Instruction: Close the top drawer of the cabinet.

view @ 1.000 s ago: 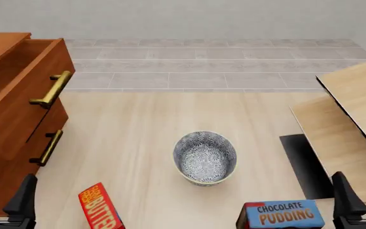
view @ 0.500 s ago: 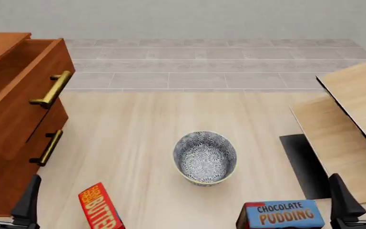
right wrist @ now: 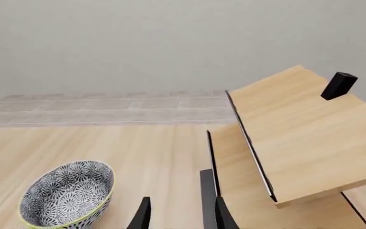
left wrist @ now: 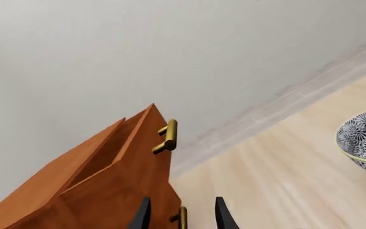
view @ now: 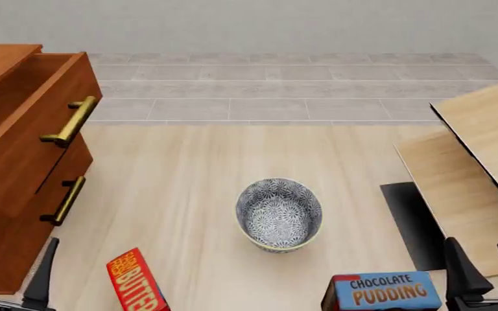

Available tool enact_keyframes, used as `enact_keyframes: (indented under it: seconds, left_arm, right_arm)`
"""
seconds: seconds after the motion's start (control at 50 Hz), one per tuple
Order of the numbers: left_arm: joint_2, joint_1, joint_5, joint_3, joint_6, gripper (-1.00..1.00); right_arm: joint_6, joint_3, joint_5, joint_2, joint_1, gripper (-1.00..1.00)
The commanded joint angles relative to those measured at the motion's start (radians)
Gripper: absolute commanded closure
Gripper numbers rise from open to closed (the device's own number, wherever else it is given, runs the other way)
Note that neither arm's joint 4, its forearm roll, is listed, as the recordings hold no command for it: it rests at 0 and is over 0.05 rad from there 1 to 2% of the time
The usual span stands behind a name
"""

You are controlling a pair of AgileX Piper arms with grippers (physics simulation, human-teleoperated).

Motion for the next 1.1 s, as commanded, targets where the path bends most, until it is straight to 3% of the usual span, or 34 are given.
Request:
enact_keyframes:
  seconds: [0.02, 0.36, 0.68, 0.96, 1.02, 1.1]
  left_arm:
    - [0.001, -0.033, -0.022, 0.0, 0.097, -1.0]
    - [0.016, -0.068, -0.047, 0.0, 0.196, -1.0]
    - [0.339, -0.093, -0.381, 0.0, 0.309, -1.0]
    - [0.5, -0.086, -0.559, 0.0, 0.379, -1.0]
    - [0.572, -0.097, -0.648, 0.0, 0.426, -1.0]
    - [0.613, -0.093, -0.699, 0.0, 0.432, -1.0]
  right_arm:
    - [-0.002, -0.001, -0.002, 0.006, 0.008, -1.0]
    - [-0.006, 0.002, -0.002, 0.008, 0.008, -1.0]
    - [-0.004, 0.004, 0.032, -0.018, 0.007, -1.0]
    - [-0.003, 0.004, 0.035, -0.018, 0.002, -1.0]
    - [-0.001, 0.004, 0.04, -0.018, 0.0, -1.0]
    - [-0.002, 0.004, 0.039, -0.015, 0.004, -1.0]
